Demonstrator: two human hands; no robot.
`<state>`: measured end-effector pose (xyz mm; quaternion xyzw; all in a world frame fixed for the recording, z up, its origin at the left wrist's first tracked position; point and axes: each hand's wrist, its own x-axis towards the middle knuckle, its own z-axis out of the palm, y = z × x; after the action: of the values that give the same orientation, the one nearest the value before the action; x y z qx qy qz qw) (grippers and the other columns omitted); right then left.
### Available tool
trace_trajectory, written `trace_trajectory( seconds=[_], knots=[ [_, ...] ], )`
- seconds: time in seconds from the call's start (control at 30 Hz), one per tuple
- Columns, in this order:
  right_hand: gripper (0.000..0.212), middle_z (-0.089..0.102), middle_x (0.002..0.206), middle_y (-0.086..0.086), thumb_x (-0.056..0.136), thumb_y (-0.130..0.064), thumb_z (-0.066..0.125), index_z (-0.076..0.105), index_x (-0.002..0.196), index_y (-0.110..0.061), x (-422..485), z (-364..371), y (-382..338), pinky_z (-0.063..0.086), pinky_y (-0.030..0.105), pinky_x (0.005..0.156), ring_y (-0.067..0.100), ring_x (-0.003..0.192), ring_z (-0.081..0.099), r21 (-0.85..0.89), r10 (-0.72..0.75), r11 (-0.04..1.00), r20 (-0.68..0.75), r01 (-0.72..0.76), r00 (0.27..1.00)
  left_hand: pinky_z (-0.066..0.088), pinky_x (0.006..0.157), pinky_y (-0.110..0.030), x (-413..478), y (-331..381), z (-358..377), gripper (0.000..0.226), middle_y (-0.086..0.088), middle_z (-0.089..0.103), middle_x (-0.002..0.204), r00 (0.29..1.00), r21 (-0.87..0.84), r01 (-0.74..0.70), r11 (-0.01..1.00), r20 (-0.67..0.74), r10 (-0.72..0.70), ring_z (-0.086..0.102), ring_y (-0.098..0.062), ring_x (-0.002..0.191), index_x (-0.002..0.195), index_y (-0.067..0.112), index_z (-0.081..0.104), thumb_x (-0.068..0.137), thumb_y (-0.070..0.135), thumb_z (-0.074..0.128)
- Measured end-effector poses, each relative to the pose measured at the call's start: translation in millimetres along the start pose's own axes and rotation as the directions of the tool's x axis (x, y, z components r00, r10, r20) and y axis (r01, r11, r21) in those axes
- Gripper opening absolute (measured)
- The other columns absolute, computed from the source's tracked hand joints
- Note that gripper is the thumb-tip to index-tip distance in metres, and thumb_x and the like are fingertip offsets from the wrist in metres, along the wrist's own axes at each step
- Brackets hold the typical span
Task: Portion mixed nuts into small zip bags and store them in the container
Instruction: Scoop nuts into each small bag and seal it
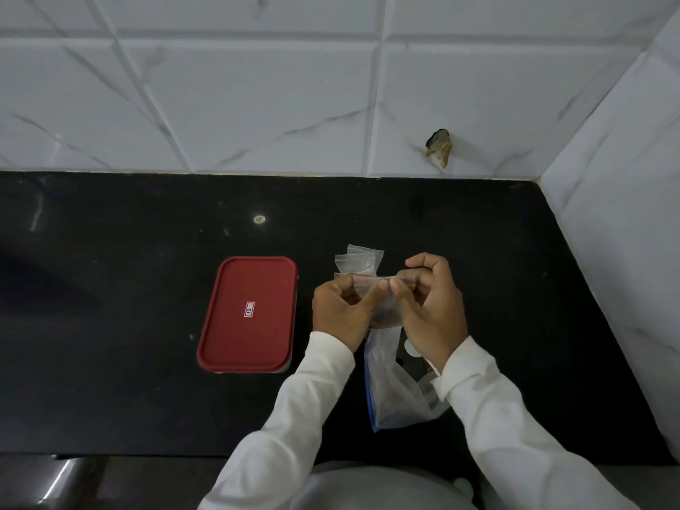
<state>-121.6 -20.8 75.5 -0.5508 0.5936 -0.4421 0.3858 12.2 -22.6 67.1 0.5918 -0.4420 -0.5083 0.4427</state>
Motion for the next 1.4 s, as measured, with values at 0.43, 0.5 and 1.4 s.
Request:
trace_trajectory(
  seconds=[0.43, 0.5, 1.4],
  knots=[
    [0.039, 0.074, 0.090, -0.002, 0.084, -0.015, 0.072, 0.052, 0.113, -0.031, -4.3, 12.4, 7.2, 0.055, 0.042, 0.091, 0.010, 0.093, 0.070, 0.370, 0.401, 0.859, -0.061, -0.353, 0.914, 0.056, 0.061, -0.020, -5.2, -5.8, -4.4, 0.015, -0.005, 0.076, 0.083, 0.987, -0.223, 0.137, 0.965, -0.054, -0.152, 0.073, -0.015, 0.079, 0.085, 0.010, 0.073, 0.091, 0.022, 0.066],
    [0.038, 0.073, 0.087, 0.003, 0.084, -0.009, 0.070, 0.052, 0.109, -0.031, -2.9, 13.8, 11.0, 0.051, 0.046, 0.097, 0.016, 0.095, 0.069, 0.444, 0.476, 0.793, -0.022, -0.418, 0.879, 0.057, 0.064, -0.024, -4.3, -8.7, -5.4, 0.015, -0.005, 0.075, 0.082, 0.988, -0.184, 0.120, 0.975, -0.069, -0.135, 0.072, -0.015, 0.079, 0.083, 0.009, 0.072, 0.091, 0.020, 0.066],
    [0.015, 0.068, 0.088, -0.012, 0.091, -0.024, 0.066, 0.065, 0.105, -0.020, 1.3, 30.5, 50.6, 0.051, 0.015, 0.075, 0.002, 0.086, 0.064, -0.372, 0.141, 0.923, 0.102, -0.094, 0.985, 0.047, 0.068, -0.015, 5.9, -67.5, -7.5, 0.010, 0.008, 0.069, 0.085, 0.984, 0.136, 0.103, 0.985, -0.162, -0.080, 0.064, 0.000, 0.078, 0.090, 0.022, 0.067, 0.096, 0.025, 0.059]
  ],
)
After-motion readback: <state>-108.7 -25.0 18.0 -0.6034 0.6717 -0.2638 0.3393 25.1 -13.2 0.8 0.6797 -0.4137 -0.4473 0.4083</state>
